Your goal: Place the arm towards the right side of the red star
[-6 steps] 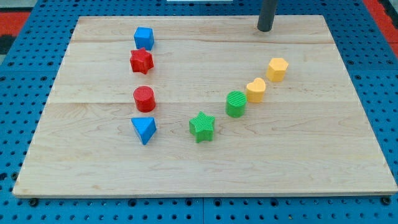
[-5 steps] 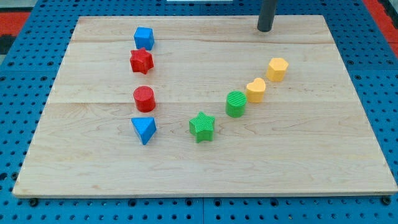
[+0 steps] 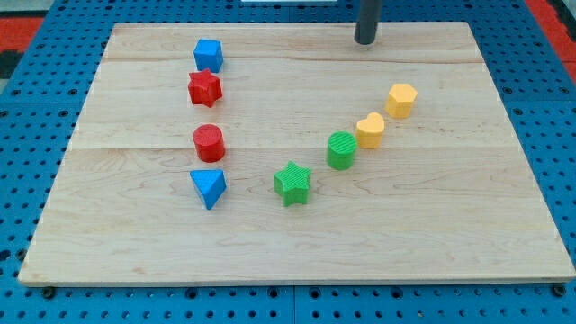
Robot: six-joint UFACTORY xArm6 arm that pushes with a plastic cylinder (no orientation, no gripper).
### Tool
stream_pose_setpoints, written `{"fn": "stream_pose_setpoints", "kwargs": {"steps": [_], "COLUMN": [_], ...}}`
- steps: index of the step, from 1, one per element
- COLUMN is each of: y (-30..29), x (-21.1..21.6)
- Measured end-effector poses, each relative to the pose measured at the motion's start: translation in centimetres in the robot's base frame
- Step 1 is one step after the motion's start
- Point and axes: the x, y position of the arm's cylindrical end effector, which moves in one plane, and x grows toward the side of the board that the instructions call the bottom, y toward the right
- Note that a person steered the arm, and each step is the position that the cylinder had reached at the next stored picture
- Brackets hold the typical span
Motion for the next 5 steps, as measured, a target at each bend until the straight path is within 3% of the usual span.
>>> {"fn": "stream_pose_setpoints", "kwargs": {"steps": [2,3,4,5], "y": [-5.4,-9.3,-17.4,-17.8], "x": [3.8,10.7,15.1,11.7]}}
